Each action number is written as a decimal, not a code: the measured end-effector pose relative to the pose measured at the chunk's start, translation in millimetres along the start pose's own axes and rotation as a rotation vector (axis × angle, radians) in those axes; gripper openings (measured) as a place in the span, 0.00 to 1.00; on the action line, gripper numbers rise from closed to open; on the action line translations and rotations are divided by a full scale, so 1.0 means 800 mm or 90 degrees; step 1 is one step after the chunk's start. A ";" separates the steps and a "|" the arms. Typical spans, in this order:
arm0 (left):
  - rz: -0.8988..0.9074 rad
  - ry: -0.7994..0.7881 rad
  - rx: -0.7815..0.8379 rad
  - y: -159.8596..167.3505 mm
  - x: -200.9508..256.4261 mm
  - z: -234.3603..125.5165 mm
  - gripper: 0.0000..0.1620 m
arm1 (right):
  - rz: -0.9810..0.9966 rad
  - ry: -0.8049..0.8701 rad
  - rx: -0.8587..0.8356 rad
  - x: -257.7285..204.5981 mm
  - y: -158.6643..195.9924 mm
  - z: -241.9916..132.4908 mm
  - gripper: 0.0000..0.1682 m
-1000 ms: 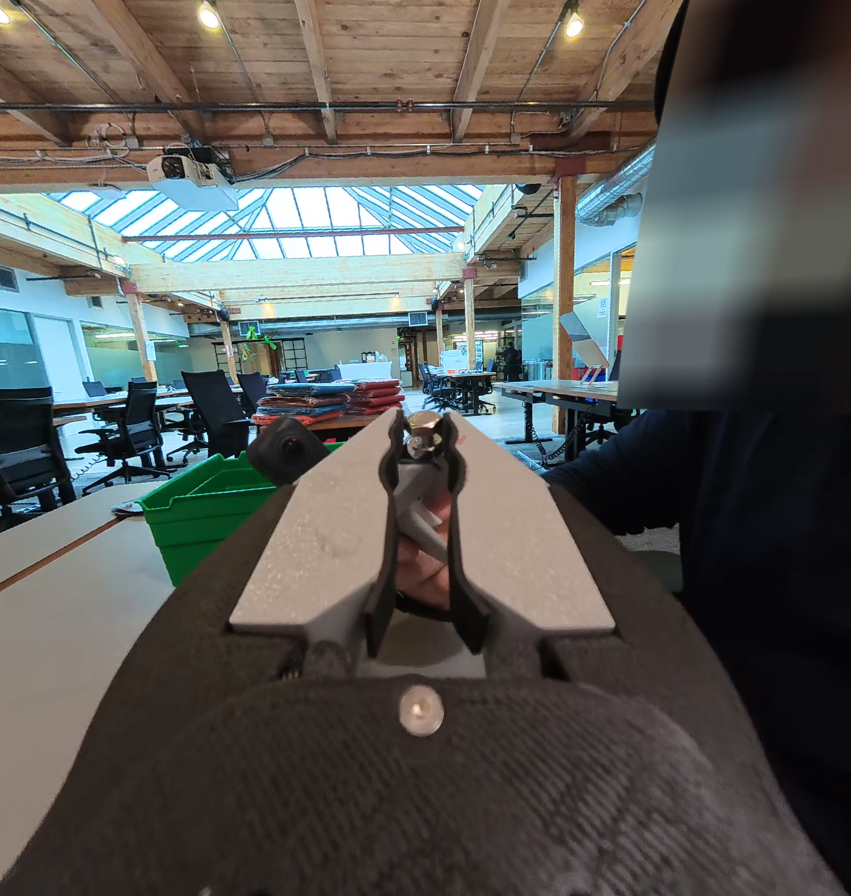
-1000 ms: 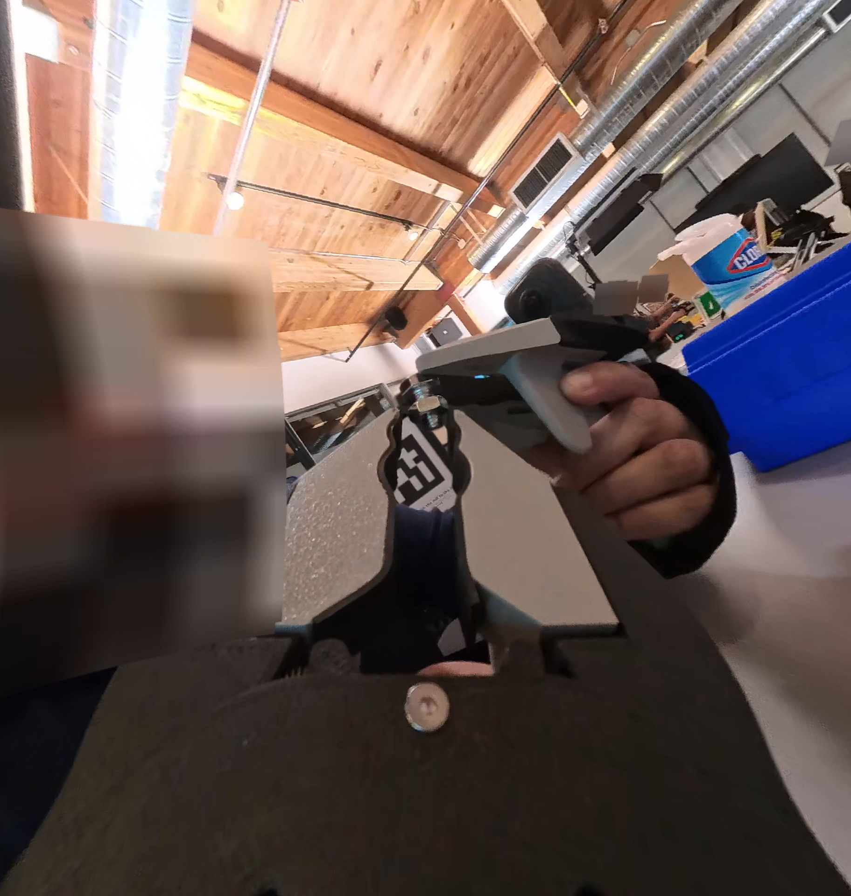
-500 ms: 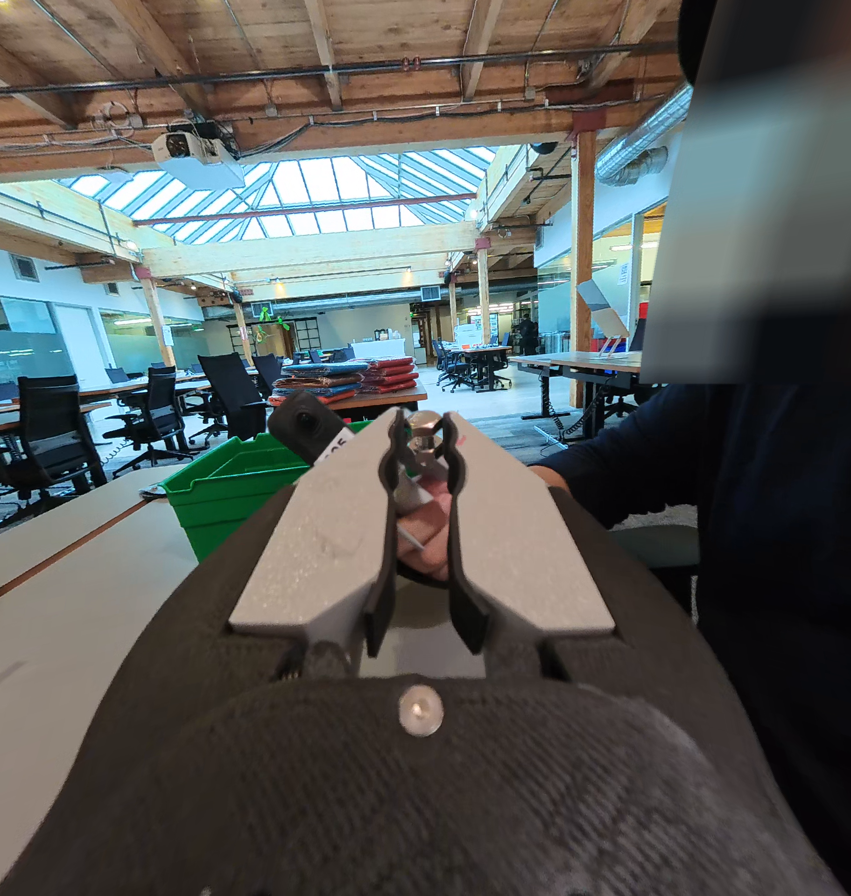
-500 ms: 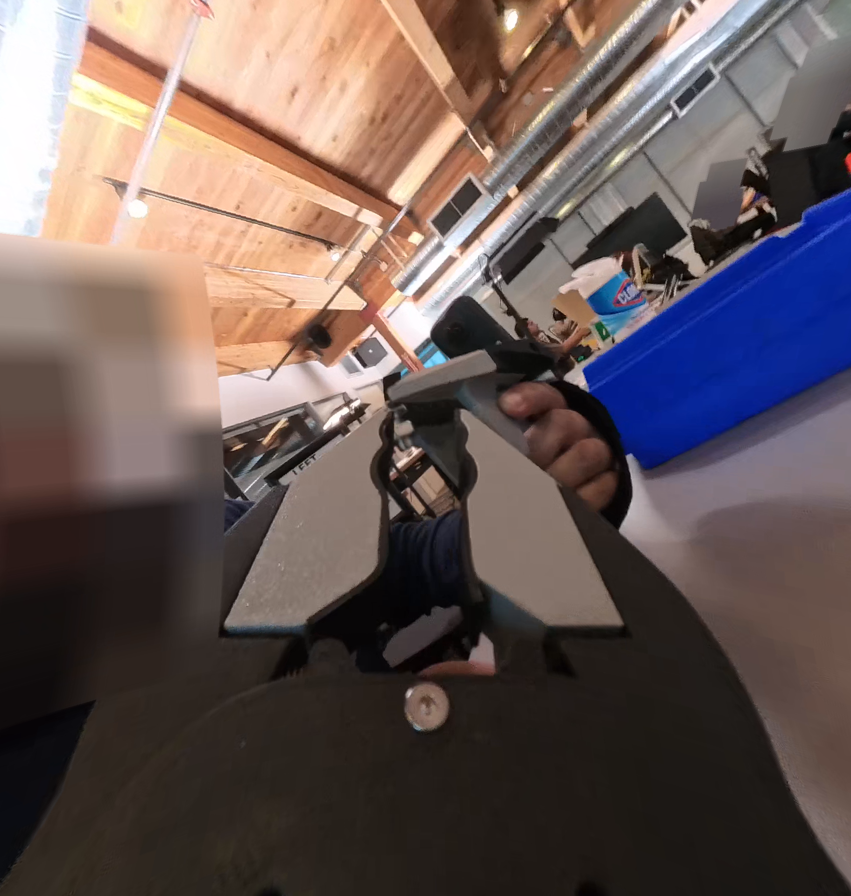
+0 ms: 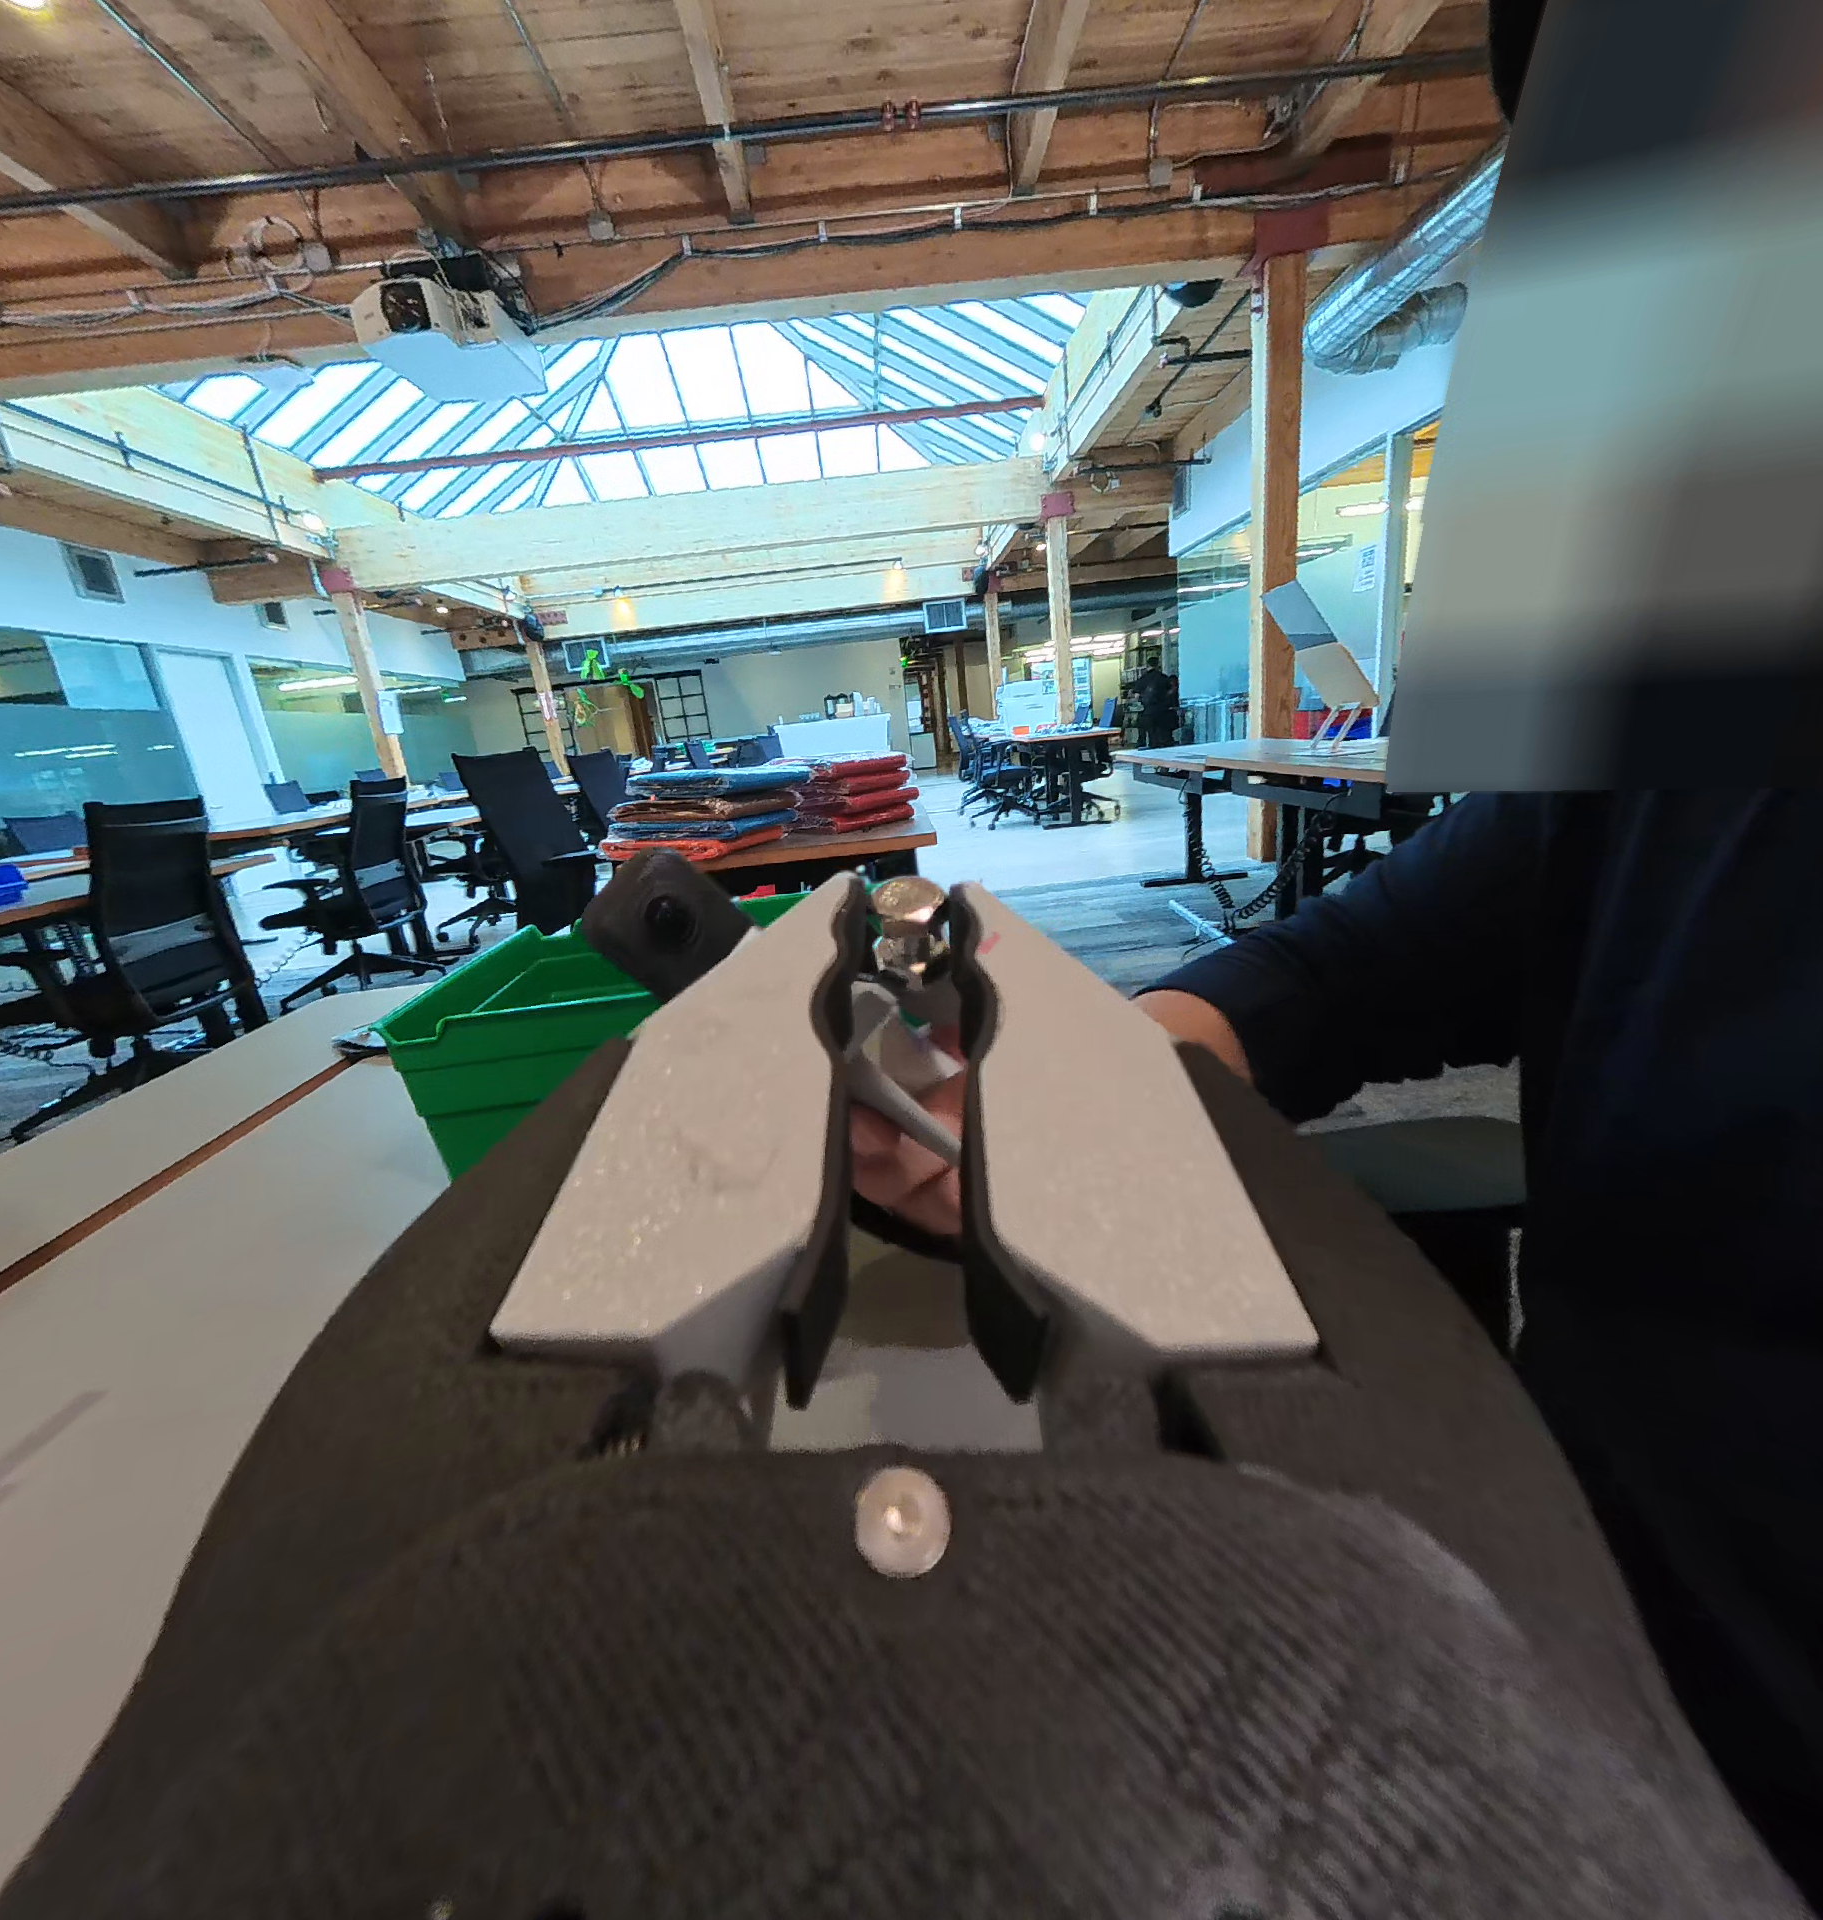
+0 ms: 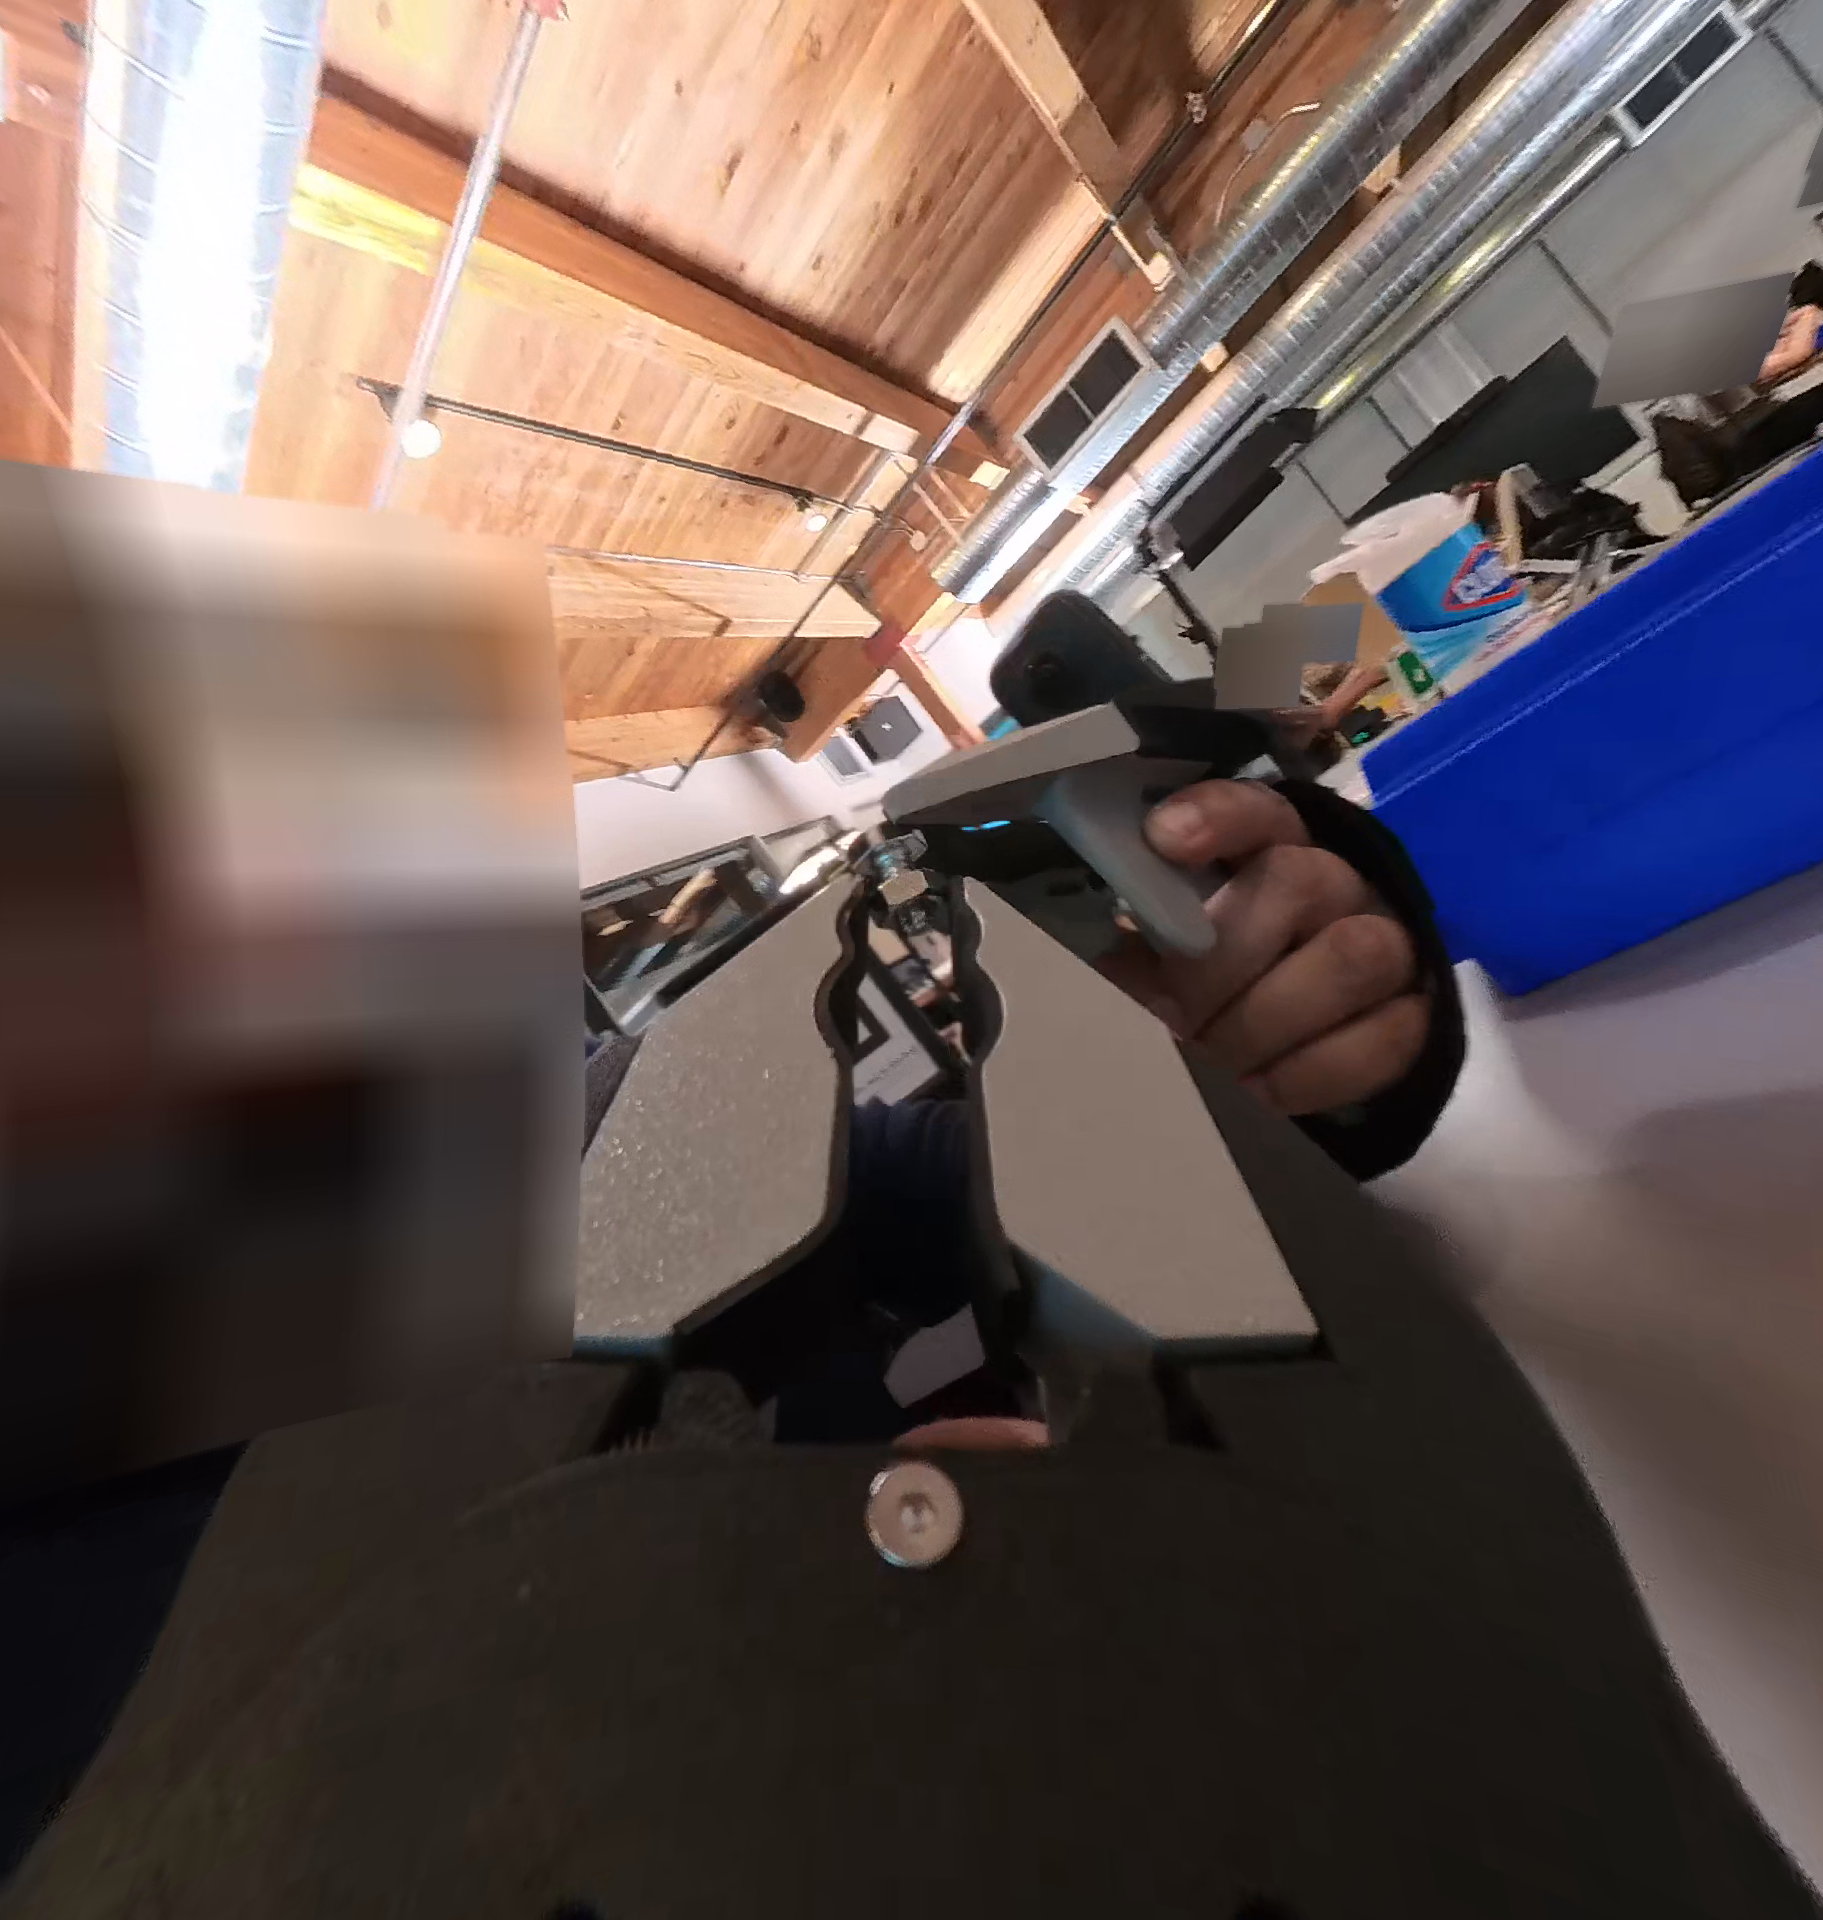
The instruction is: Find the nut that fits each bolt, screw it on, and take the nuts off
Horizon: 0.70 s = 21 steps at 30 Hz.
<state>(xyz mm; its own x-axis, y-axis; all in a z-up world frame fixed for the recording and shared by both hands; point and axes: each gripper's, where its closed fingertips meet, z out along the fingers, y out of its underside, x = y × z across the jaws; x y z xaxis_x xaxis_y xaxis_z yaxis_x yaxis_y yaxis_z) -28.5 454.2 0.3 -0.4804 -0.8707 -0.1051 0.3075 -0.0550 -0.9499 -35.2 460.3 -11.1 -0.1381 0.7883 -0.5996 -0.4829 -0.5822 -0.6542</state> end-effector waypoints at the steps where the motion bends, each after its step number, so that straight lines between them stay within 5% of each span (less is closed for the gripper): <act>1: 0.005 -0.010 -0.009 0.002 -0.003 -0.001 0.08 | -0.015 0.021 -0.002 0.003 -0.001 -0.001 0.07; 13: 0.138 -0.126 -0.333 0.089 -0.037 -0.026 0.10 | -0.308 0.478 -0.222 0.084 0.003 -0.063 0.07; 21: 0.181 -0.185 -0.469 0.138 -0.061 -0.040 0.11 | -0.348 0.592 -0.337 0.114 0.022 -0.088 0.07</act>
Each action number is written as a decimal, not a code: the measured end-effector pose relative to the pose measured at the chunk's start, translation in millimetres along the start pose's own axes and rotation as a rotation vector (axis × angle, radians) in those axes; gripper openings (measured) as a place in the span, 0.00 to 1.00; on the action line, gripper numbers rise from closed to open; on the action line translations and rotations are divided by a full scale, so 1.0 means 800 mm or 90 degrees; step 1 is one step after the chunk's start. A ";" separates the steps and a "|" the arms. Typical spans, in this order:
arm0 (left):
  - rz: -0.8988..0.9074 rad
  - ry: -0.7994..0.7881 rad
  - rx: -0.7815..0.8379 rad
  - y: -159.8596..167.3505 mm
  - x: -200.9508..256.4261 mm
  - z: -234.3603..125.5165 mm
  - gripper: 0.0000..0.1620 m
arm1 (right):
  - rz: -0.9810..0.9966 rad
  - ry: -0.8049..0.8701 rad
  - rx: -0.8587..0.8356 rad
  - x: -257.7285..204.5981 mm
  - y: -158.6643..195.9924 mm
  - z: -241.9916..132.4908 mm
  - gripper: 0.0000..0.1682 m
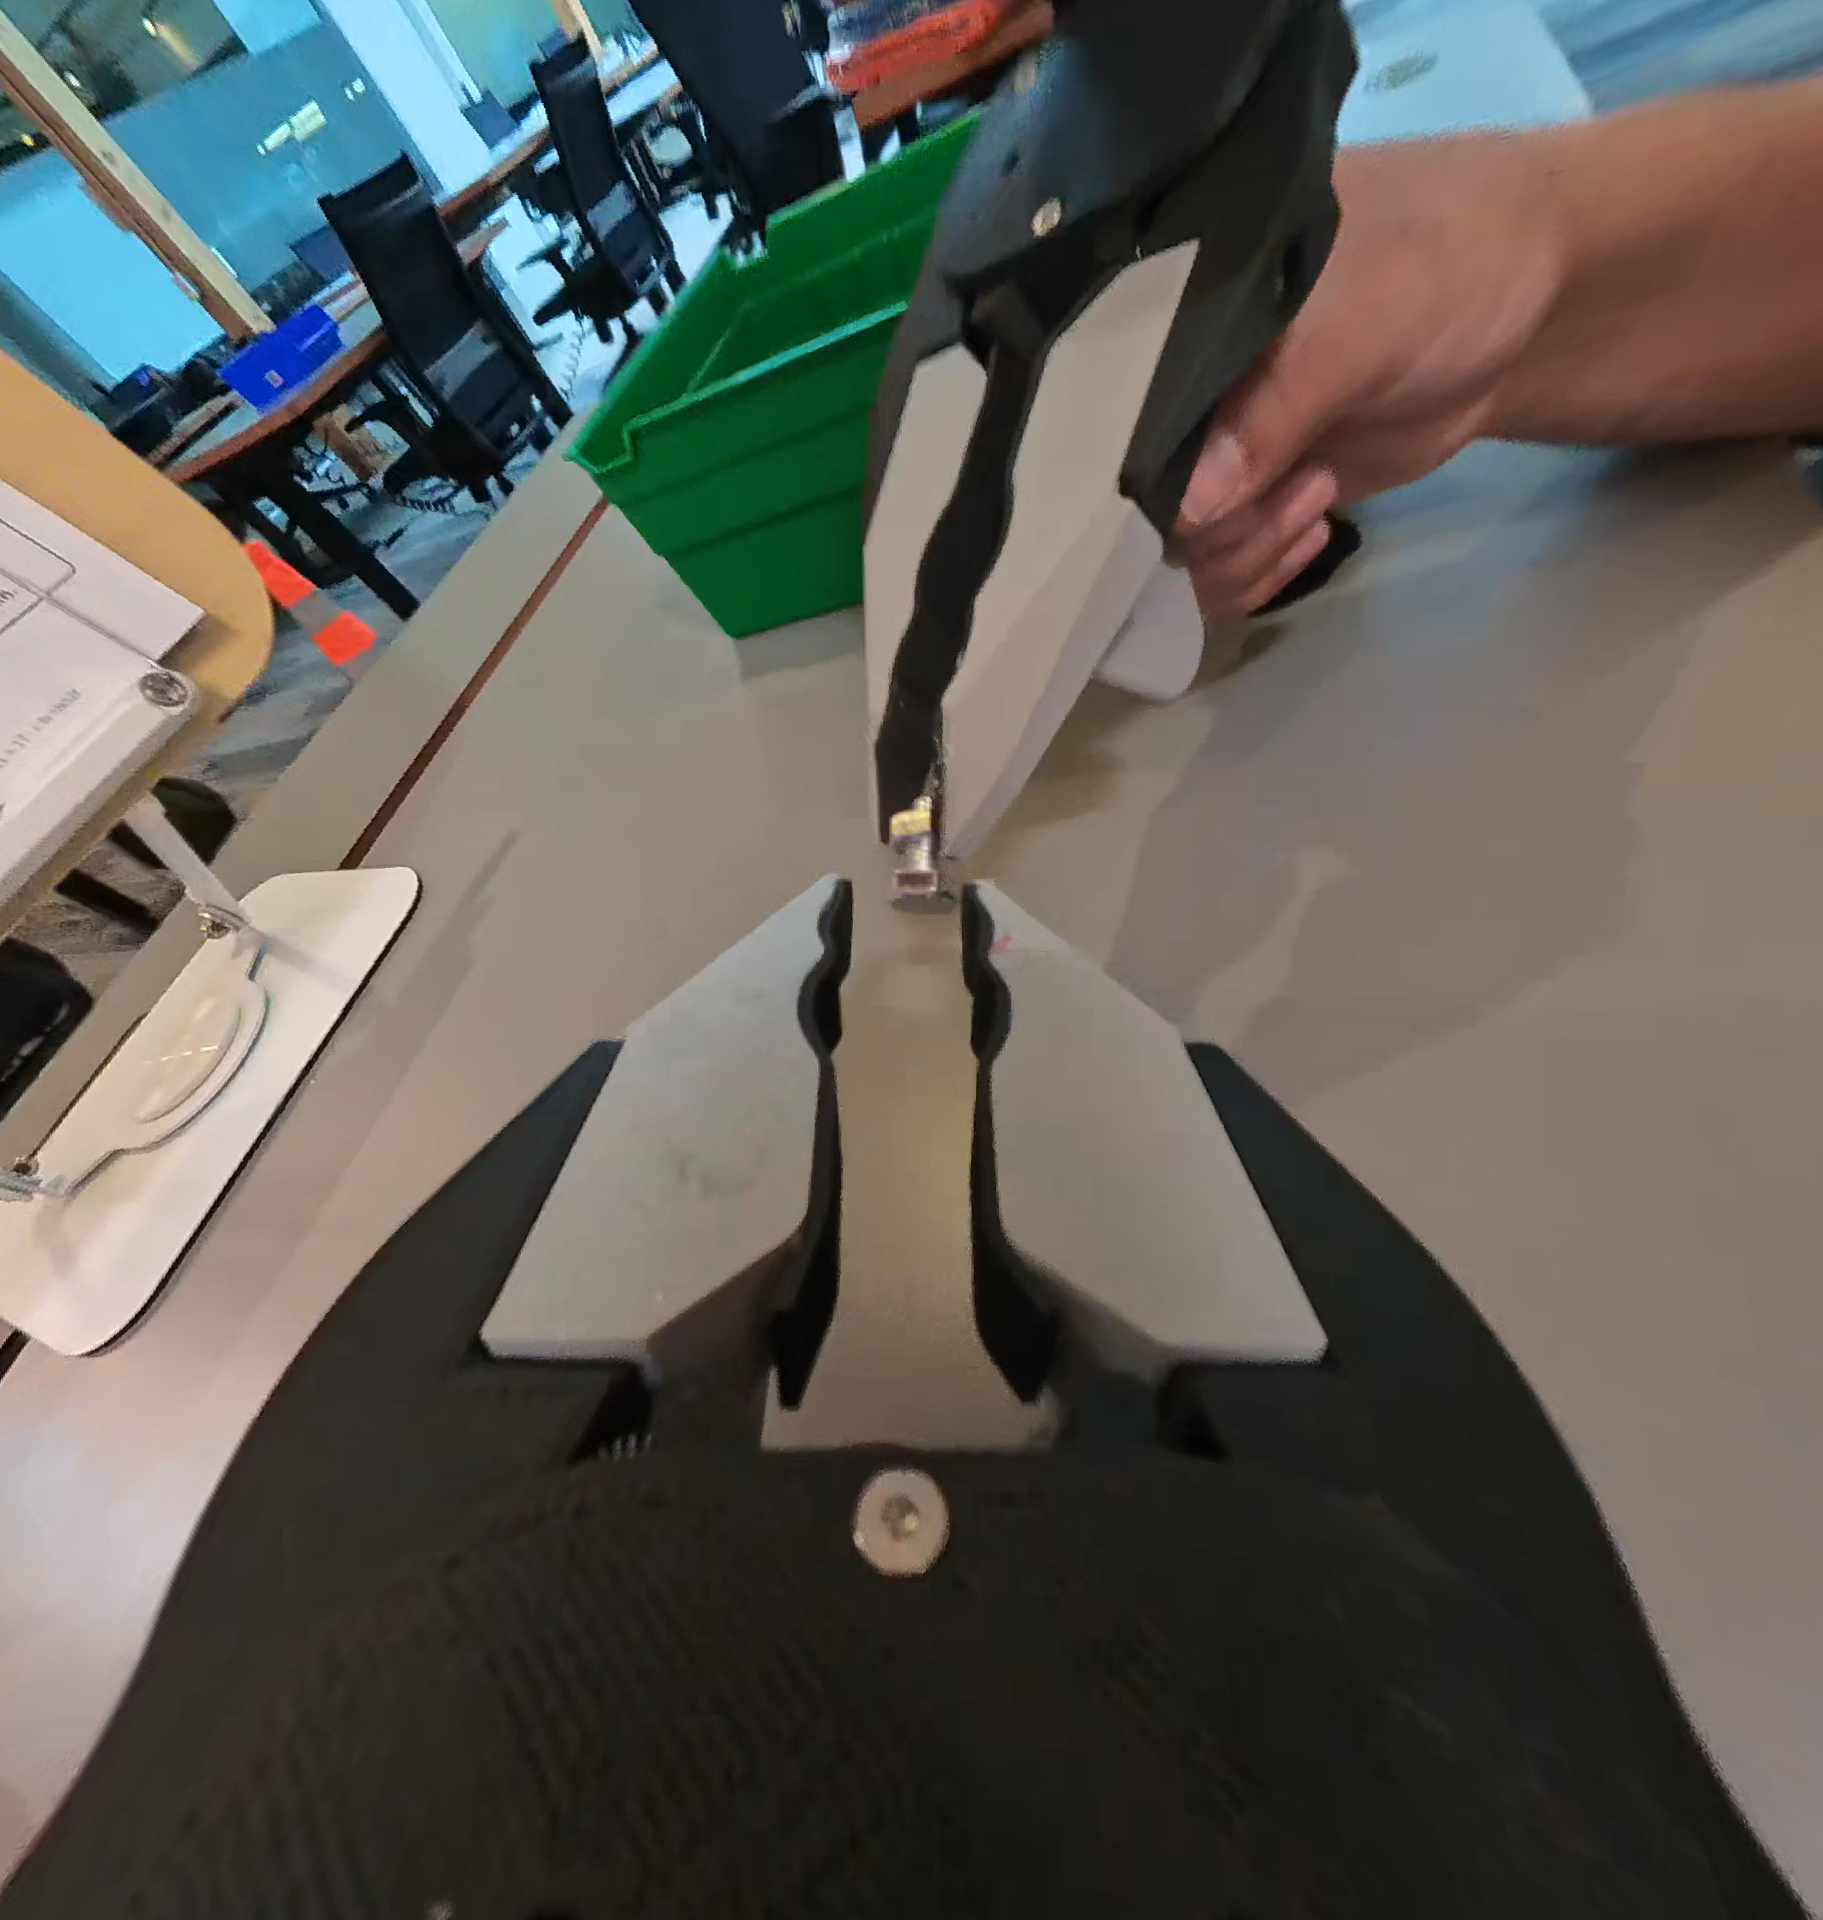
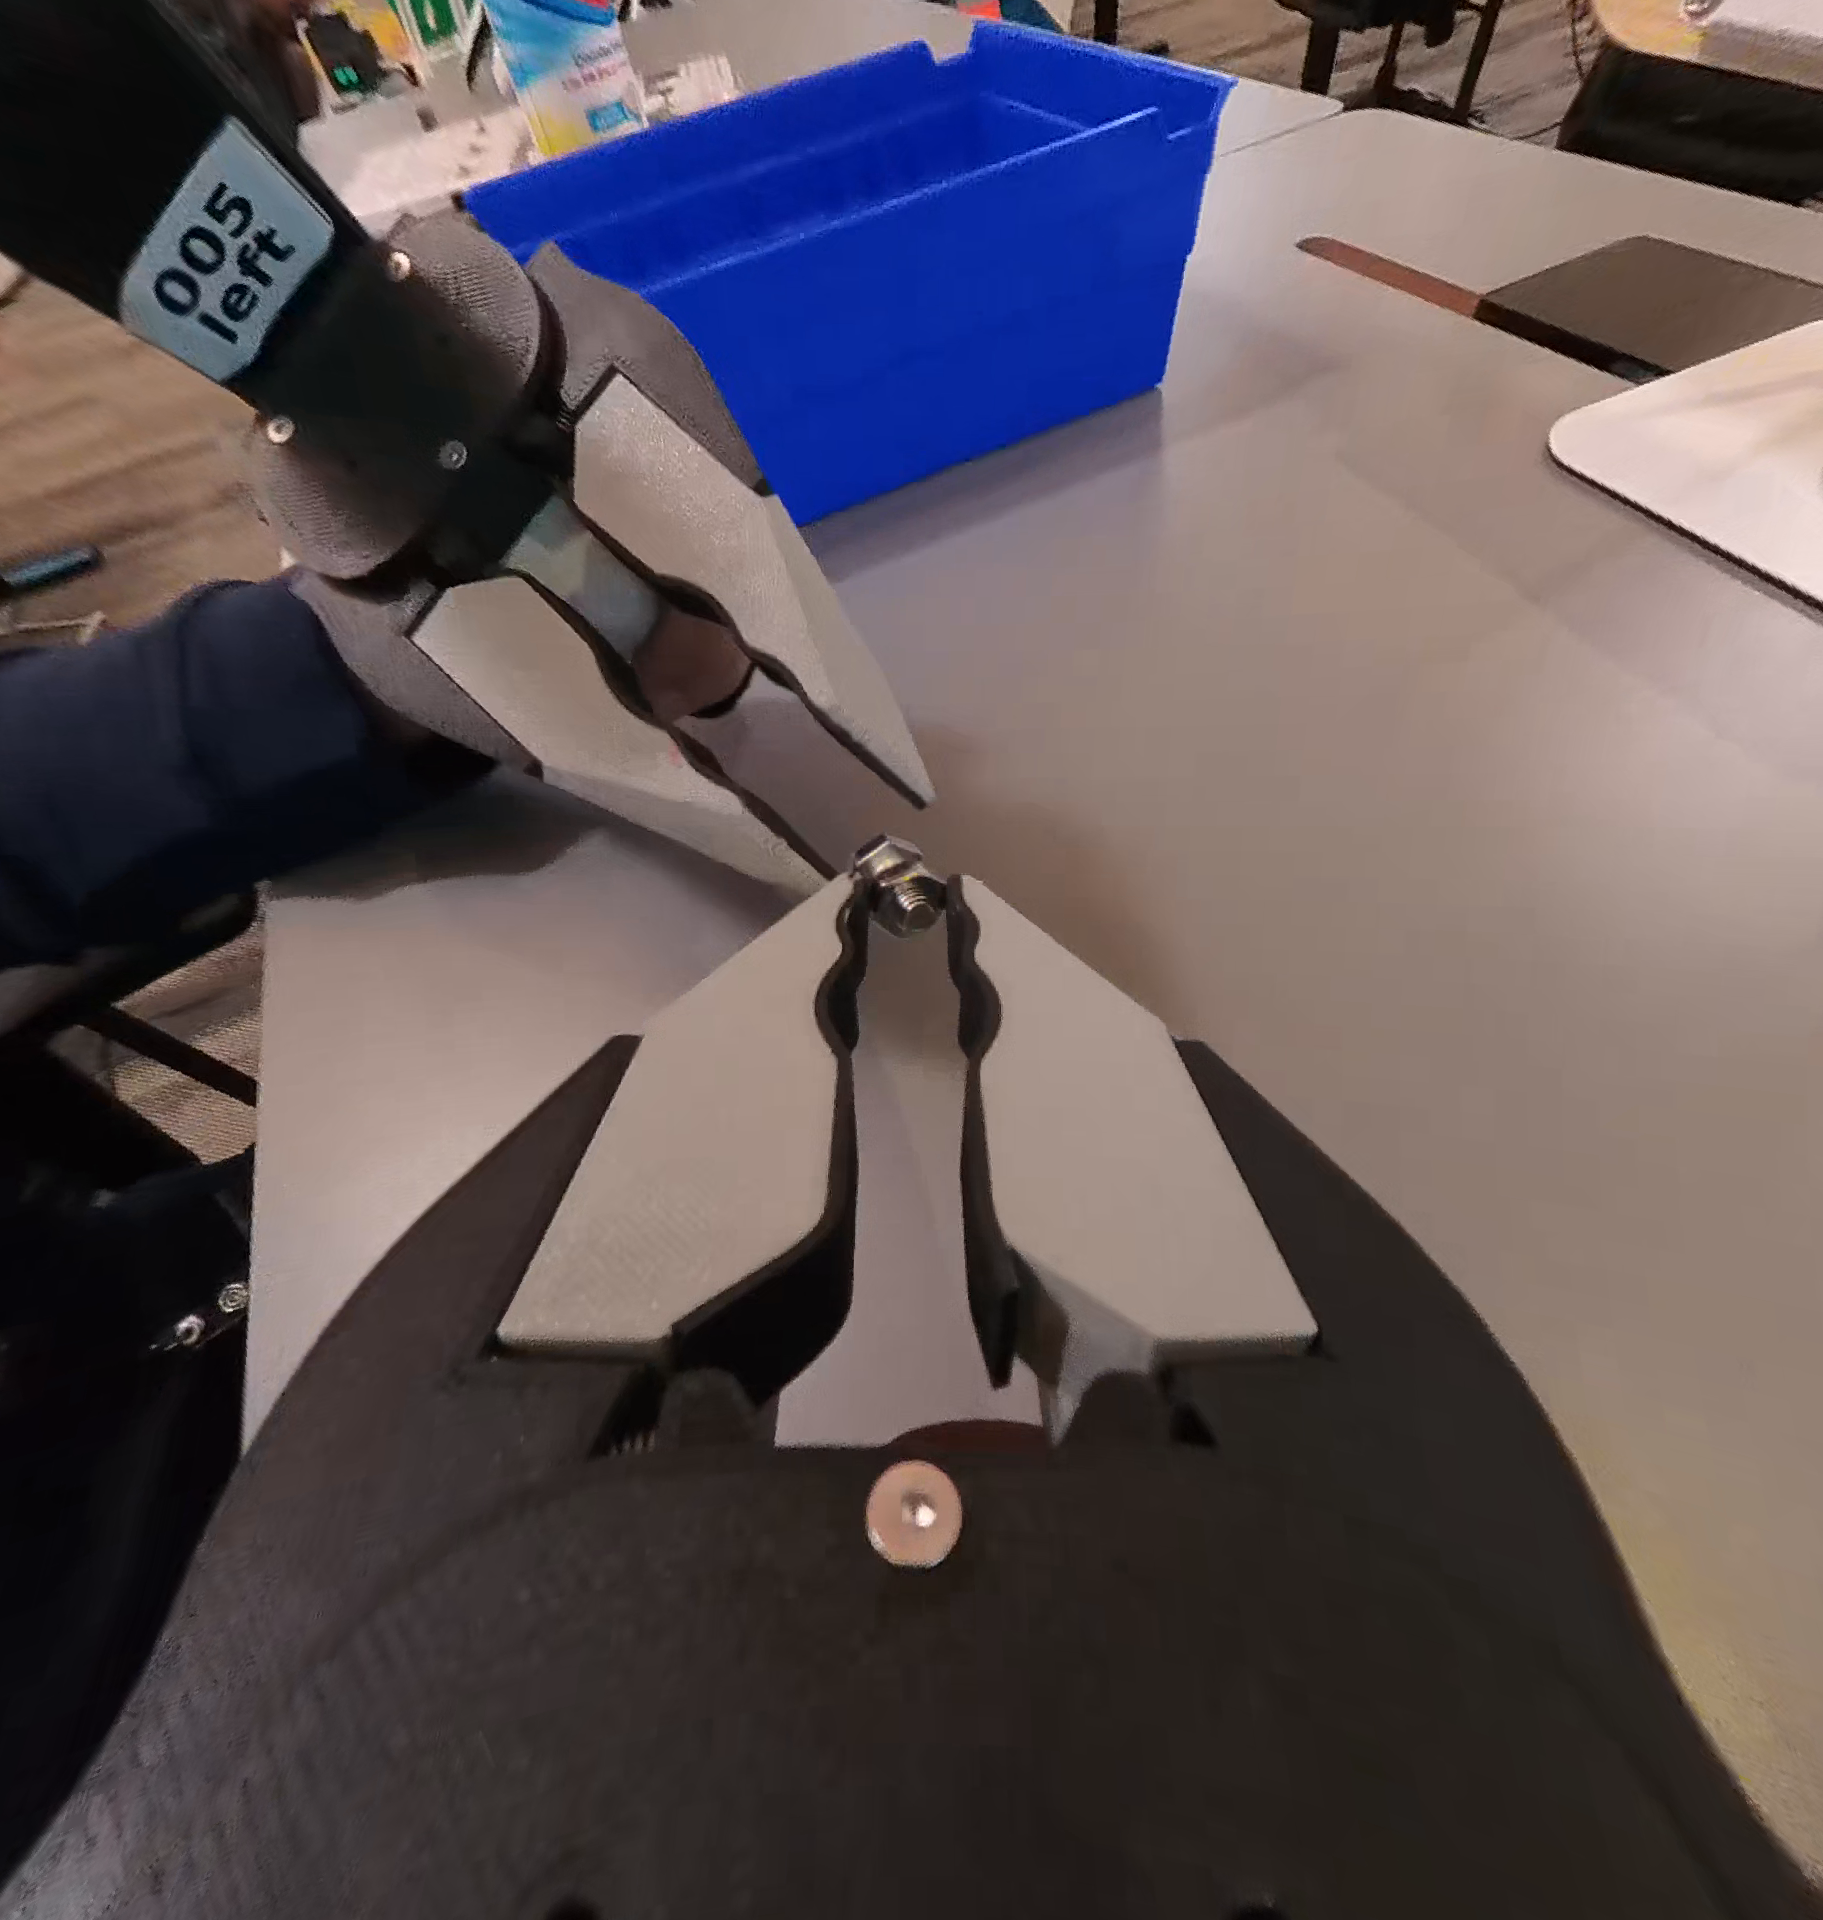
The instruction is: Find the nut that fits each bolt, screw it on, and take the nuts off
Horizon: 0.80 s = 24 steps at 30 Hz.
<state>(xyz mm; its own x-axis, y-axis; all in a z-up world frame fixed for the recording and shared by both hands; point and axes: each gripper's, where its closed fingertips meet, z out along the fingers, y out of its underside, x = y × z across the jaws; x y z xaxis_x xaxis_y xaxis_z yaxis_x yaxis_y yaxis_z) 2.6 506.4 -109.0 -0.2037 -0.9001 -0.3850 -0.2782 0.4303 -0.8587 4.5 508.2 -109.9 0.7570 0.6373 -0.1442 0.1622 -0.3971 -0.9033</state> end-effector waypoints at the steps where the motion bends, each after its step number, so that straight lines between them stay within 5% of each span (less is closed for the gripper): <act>1: 0.005 0.001 -0.015 0.004 0.002 0.003 0.13 | -0.001 0.006 -0.003 0.001 0.001 0.000 0.07; 24: 0.018 -0.053 -0.144 0.041 0.006 0.037 0.08 | -0.171 0.141 -0.075 0.007 0.014 0.015 0.07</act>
